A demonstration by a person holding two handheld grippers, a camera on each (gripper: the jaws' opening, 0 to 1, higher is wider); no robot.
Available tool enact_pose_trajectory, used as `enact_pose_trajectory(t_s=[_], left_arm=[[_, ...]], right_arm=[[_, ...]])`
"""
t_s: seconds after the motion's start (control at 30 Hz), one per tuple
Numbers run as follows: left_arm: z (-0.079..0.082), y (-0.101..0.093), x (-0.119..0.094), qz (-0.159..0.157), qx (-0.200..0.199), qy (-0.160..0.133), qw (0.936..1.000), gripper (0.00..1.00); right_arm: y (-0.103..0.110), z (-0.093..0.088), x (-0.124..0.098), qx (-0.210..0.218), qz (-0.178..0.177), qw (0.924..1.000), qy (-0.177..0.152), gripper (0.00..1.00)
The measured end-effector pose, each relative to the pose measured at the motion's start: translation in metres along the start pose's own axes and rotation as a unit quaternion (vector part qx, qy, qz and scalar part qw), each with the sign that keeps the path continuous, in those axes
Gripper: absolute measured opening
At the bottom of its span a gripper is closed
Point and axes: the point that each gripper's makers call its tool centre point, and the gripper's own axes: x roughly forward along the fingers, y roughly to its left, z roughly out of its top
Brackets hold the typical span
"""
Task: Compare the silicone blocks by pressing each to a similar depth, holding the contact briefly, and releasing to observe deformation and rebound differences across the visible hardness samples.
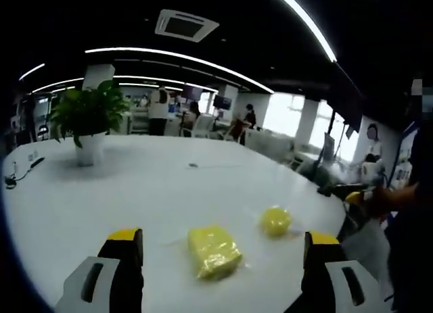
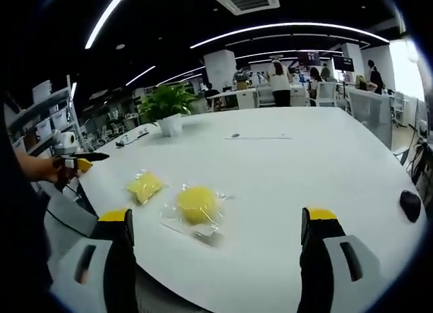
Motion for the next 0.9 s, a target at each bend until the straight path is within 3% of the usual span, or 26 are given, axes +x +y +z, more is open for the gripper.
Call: enact_pose_trajectory(t_s=[0.03, 0.17, 0.4, 0.47, 0.53, 0.9], left_arm=[[0.000, -0.002, 0.003, -0.003, -0.012, 0.009, 0.9999, 1.00], [0.011, -0.011, 0.015, -0.015, -0.032, -0.003, 0.9994, 1.00], [0.018, -0.026, 0.045, -0.028, -0.034, 0.011, 0.9989, 1.00], [0.014, -0.032, 0.053, -0.034, -0.070, 0.026, 0.9966, 1.00], [0.018, -0.034, 0.065, -0.037, -0.101, 0.020, 0.9940, 1.00], [0.027, -0.053, 0.112, -0.055, -0.093, 0.045, 0.9931, 0.98]], right_arm=[[0.000, 0.002, 0.001, 0.003, 0.002, 1.0000, -0.001, 0.96], [0.001, 0.002, 0.003, 0.001, 0.005, 1.0000, 0.000, 0.96], [0.001, -0.008, 0.004, -0.001, 0.005, 0.9999, 0.013, 0.96], [0.000, -0.007, 0.004, 0.006, 0.003, 0.9999, 0.010, 0.96], [0.000, -0.006, 0.004, 0.009, 0.001, 0.9999, 0.008, 0.96], [0.001, -0.003, 0.001, 0.014, 0.003, 0.9999, 0.004, 0.96]])
